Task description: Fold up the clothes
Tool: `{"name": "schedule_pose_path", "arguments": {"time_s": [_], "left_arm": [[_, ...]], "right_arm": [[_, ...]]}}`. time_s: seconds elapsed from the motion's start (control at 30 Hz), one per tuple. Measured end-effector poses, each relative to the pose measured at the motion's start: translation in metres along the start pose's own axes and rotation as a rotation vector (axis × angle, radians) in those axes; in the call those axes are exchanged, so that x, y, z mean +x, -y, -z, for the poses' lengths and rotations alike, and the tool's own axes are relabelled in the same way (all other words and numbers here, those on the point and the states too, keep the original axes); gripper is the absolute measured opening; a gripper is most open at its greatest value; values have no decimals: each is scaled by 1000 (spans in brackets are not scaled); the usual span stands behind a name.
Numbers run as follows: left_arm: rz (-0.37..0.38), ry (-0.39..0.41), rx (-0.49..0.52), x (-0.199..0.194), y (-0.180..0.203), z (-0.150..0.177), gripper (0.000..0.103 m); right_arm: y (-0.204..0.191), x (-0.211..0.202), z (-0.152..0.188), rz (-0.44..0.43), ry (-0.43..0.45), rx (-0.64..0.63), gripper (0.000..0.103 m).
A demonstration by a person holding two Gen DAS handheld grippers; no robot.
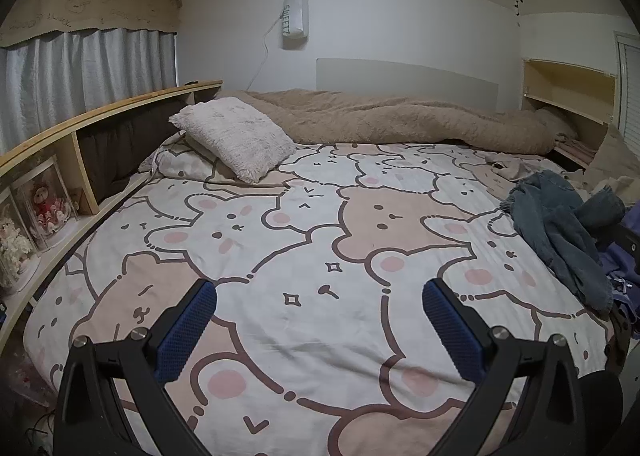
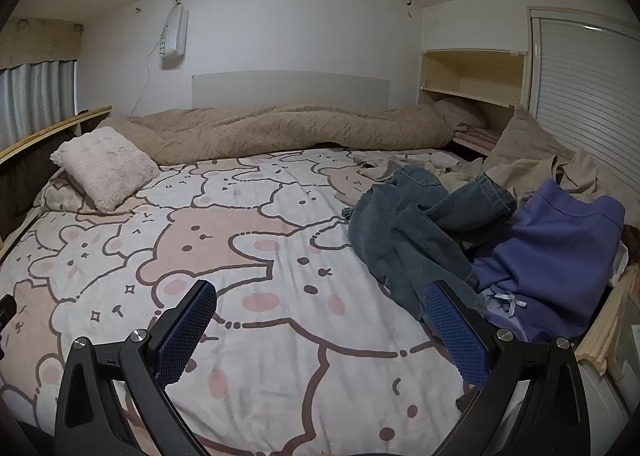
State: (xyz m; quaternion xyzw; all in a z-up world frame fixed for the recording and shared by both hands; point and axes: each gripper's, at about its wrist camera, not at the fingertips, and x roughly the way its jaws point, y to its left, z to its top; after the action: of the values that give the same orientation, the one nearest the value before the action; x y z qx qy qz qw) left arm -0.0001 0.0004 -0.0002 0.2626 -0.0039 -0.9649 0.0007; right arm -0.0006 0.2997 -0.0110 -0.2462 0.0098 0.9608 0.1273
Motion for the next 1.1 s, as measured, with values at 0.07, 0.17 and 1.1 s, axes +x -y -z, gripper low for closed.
{"name": "schedule_pose_path", "arguments": {"time_s": [0.07, 0.17, 1.1], "left_arm": [[0, 4, 1, 0, 1, 0, 103], [-1, 6, 0, 1, 2, 1, 103], [20, -27, 1, 16, 10, 7, 103]], "right_arm": [[-1, 0, 0, 2, 2, -1, 103], [-2, 0, 0, 8, 2, -5, 103], [-3, 15, -1, 7, -51, -23, 103]]}}
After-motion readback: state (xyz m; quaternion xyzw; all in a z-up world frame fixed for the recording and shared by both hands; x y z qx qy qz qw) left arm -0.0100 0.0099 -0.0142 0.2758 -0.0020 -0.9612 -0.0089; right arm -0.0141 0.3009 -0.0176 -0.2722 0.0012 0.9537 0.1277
